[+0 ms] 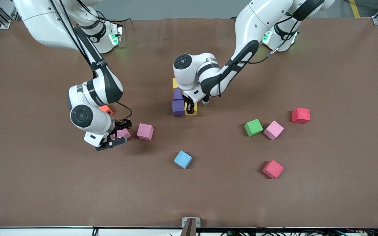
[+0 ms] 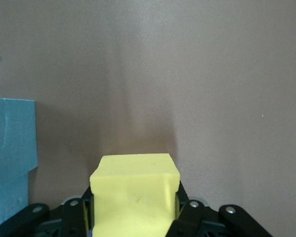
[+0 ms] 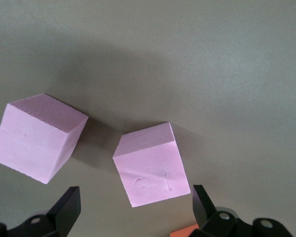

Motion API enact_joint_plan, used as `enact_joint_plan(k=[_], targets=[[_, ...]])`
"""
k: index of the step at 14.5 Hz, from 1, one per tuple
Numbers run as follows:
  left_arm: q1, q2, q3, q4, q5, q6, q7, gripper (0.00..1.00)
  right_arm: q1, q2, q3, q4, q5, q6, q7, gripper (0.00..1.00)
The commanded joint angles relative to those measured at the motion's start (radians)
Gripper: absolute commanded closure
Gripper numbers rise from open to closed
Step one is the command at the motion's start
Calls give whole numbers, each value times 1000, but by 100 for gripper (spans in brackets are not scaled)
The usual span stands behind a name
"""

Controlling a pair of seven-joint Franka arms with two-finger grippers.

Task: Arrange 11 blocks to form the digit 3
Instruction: 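Lower the yellow cube beside the purple cubes with the left gripper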

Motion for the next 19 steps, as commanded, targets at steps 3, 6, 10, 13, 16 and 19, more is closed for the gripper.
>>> enact_joint_plan(k=[3, 6, 10, 13, 16, 19], targets=[[-18, 71, 19, 54, 35, 28, -99, 55, 2, 22, -2, -15, -37, 48, -4, 0], [-10, 68, 19, 56, 37, 28, -93, 18, -1, 24, -2, -15, -37, 44, -1, 0], [-7, 63, 19, 56, 40, 28, -87, 0, -7, 35, -2, -18, -37, 48, -1, 0], [-1, 51, 19, 56, 40, 28, -87, 0, -5, 50, -3, -20, -40, 65, -4, 0], [1, 36, 17, 51, 40, 16, -76, 0, 1, 56, -2, -20, -61, 70, -4, 0], [1, 23, 11, 51, 40, -4, -73, 0, -2, 59, -2, -23, -90, 67, -4, 0]])
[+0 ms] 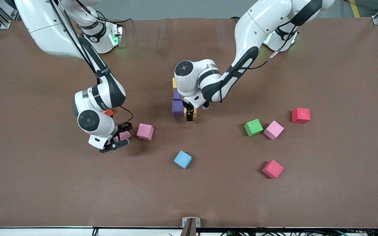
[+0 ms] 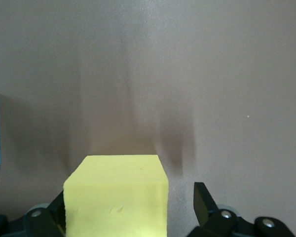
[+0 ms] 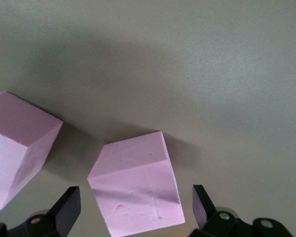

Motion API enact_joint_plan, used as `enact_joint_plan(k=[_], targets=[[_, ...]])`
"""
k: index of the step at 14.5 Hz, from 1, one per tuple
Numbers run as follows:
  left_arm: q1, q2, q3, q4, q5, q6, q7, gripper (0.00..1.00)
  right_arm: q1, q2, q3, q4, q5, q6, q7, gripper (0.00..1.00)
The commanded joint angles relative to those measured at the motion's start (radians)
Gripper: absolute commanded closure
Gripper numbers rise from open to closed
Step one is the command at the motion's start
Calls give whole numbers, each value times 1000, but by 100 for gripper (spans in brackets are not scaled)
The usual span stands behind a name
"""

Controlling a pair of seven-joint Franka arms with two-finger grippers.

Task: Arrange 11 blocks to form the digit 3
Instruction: 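Lower the yellow cube beside the purple cubes with the left gripper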

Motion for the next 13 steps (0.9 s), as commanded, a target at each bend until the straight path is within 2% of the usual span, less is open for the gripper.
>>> enact_joint_plan(k=[1, 5, 8, 11, 13], targets=[[0, -30, -12, -9, 37, -43, -76, 0, -4, -3, 3, -21, -33, 7, -3, 0], [5, -63, -43, -14, 33, -126, -67, 0, -11, -5, 3, -40, -33, 2, -48, 0], [11, -126, -45, -15, 4, -150, -36, 0, -36, -5, 3, -46, -33, 10, -61, 0], [38, -186, -45, -15, -51, -221, 86, 0, -25, -3, 5, -44, -31, 43, -59, 0], [95, -214, -45, -15, -61, -255, 207, 0, -25, 8, 5, -46, -31, 57, -61, 0]])
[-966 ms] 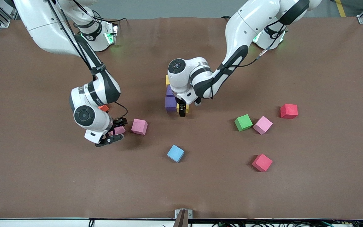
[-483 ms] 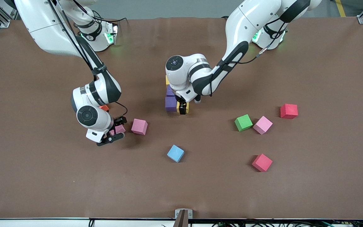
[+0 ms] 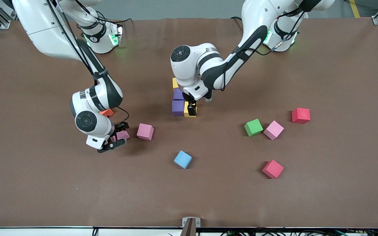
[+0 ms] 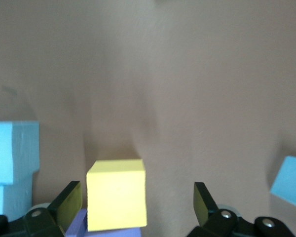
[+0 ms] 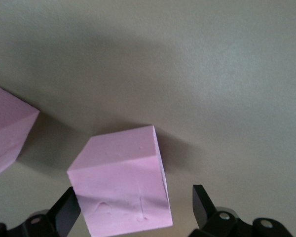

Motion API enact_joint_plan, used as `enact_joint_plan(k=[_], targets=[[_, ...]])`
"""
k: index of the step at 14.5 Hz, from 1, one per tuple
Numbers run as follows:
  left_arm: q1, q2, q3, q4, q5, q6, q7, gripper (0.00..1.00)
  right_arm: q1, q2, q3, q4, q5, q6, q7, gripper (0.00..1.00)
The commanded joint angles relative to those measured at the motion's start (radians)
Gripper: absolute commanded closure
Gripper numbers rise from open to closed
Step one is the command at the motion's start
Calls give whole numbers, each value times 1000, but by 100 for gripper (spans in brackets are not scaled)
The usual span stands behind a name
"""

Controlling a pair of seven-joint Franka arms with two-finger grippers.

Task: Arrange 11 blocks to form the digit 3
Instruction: 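Lower the yellow cube beside the purple cubes with the left gripper, then release yellow with the left gripper while the right gripper grasps pink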

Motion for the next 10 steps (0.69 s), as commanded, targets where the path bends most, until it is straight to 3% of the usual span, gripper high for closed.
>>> enact_joint_plan(k=[1, 2, 4, 7, 9, 10], targets=[[82, -49, -8, -20, -26, -36, 164, 0, 0, 7, 8, -16, -17, 28, -3, 0], [108, -57, -8, -20, -26, -35, 224, 0, 6, 7, 8, -16, -17, 28, -4, 0], [171, -71, -11, -23, -28, -36, 365, 0, 8, 8, 7, -16, -17, 34, -4, 10], [253, -94, -25, -33, -28, -38, 636, 0, 9, 13, 8, -16, -17, 37, -4, 32], [320, -103, -44, -58, -38, -42, 823, 0, 9, 14, 8, -16, -17, 37, -4, 57], [360, -103, -58, -69, -38, -55, 920, 0, 8, 13, 7, -14, -17, 36, -4, 58]])
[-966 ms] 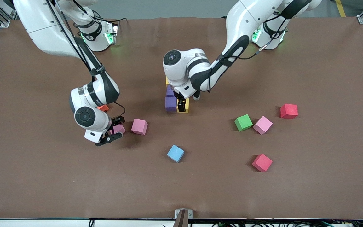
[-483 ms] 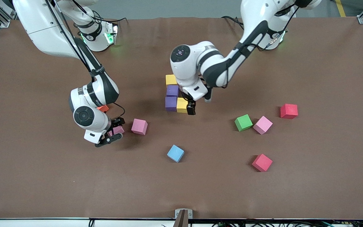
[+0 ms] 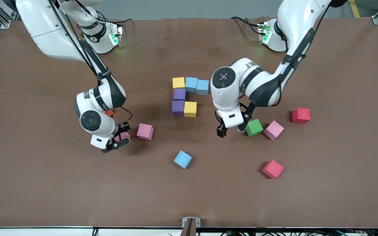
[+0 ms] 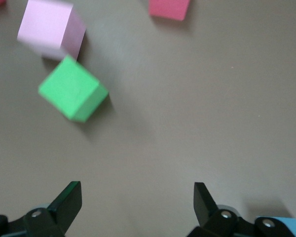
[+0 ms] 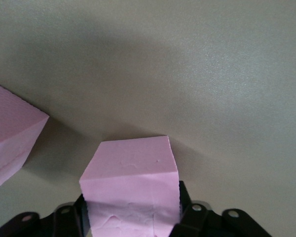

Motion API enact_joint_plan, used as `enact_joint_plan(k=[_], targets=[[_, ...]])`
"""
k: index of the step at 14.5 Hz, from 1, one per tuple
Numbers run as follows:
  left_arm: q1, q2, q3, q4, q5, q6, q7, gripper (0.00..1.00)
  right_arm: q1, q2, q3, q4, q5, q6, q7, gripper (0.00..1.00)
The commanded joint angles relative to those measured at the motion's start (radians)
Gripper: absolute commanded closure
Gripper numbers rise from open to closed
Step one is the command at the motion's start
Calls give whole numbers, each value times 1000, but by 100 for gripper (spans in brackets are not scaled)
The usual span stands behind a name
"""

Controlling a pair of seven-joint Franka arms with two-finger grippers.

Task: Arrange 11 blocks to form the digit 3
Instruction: 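Release yellow with the left gripper while the right gripper grasps pink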

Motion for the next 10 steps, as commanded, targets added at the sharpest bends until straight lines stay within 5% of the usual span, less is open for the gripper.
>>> enact_joint_plan(k=[1, 4, 10], targets=[[102, -35, -47, -58, -21, -28, 236, 0, -4, -3, 3, -12, -17, 8, -3, 62], [225, -34, -99, -87, -24, -29, 437, 0, -5, -10, 4, -10, -17, -4, 11, 74], [343, 3, -115, -130, -24, -5, 713, 0, -22, -174, 7, 56, 27, -191, 49, 76]])
